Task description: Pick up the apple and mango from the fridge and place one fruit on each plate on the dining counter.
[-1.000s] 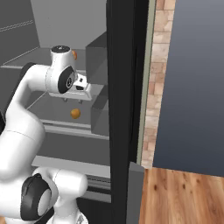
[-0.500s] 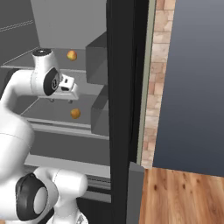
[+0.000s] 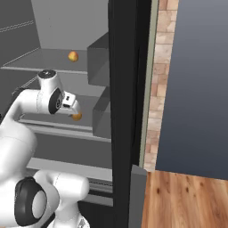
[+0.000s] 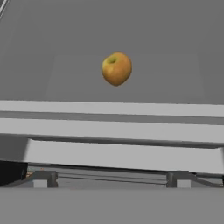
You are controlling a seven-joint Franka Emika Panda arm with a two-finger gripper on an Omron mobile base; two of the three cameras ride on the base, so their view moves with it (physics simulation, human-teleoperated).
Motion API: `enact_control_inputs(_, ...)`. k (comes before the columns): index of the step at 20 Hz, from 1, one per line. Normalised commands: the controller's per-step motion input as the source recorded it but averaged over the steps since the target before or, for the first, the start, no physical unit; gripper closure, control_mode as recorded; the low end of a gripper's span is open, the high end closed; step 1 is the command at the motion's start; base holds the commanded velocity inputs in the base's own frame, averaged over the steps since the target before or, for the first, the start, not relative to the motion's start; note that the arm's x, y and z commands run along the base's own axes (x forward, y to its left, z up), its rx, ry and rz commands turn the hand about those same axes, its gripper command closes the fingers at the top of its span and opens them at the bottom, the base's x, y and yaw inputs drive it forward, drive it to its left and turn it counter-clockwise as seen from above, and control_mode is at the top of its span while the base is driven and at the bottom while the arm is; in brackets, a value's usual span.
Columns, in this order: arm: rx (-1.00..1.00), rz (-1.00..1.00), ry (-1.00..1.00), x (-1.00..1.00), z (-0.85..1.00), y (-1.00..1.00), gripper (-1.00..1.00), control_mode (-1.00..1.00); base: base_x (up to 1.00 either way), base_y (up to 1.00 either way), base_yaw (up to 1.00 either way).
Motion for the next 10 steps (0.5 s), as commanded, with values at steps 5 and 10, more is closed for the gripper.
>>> enact_control_inputs(5, 0.0, -0.04, -0.02, 0.55, -0.24, 0.01, -1.0, -1.0, 0.0, 0.0, 0.0)
enact_control_inputs(10, 0.02, -0.01, 0.04, 0.46, -0.04, 0.0, -1.0, -1.0, 0.0, 0.0, 0.0)
